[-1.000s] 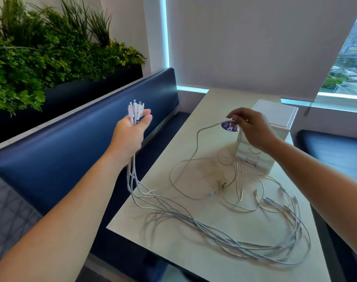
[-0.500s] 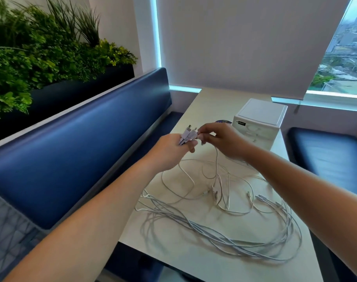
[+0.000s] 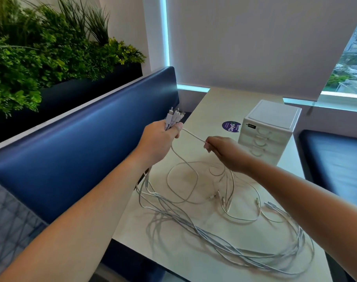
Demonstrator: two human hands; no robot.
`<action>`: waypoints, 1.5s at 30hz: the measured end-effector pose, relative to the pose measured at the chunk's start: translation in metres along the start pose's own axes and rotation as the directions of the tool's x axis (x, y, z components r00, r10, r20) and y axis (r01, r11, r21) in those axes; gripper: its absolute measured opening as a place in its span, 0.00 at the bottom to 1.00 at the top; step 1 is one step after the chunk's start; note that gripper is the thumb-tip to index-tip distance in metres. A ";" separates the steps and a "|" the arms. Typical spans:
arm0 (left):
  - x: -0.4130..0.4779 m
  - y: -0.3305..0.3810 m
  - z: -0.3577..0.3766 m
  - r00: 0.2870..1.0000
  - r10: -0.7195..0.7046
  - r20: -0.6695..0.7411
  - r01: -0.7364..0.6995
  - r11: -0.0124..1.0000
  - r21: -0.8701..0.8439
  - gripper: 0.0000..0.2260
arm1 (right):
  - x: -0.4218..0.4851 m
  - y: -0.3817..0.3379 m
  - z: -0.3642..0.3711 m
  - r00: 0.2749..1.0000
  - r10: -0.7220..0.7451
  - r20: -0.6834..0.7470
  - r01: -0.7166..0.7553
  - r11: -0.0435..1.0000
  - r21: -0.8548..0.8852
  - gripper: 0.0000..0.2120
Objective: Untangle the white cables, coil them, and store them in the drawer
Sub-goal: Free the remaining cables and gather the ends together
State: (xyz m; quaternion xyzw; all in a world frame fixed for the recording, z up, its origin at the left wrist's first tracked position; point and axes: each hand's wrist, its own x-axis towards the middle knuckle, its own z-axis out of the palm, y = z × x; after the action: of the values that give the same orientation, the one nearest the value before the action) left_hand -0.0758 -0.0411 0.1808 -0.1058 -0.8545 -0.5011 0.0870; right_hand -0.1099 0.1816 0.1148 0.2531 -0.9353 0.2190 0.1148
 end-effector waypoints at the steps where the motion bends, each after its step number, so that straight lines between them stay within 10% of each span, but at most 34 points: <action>1: 0.001 0.000 -0.002 1.000 -0.015 -0.010 0.015 1.000 -0.022 0.17 | 0.001 0.004 0.003 1.000 -0.019 0.015 0.020 0.999 -0.040 0.09; 17: 0.015 0.005 -0.088 0.935 -0.112 -0.336 -0.043 0.906 -0.422 0.16 | -0.027 0.076 0.035 0.936 0.307 0.174 -0.281 0.947 -0.157 0.12; 23: 0.010 -0.030 -0.077 0.966 -0.226 -0.129 0.199 0.960 -0.197 0.14 | -0.003 0.068 0.025 0.909 0.415 0.040 -0.406 0.862 0.304 0.18; 34: 0.001 -0.072 -0.049 0.930 -0.347 -0.121 0.356 0.932 0.066 0.06 | 0.033 0.041 -0.048 0.739 0.651 -0.174 -0.159 0.420 0.894 0.22; 45: 0.003 -0.089 -0.030 0.889 -0.432 -0.150 0.436 0.900 -0.009 0.12 | 0.027 0.022 -0.084 0.780 0.578 -0.240 -0.009 0.394 0.919 0.23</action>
State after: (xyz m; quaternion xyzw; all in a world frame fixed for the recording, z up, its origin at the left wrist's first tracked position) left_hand -0.1009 -0.1092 0.1209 0.1263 -0.8539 -0.5035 0.0372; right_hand -0.1353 0.2267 0.1896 0.0250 -0.6394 0.7482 0.1752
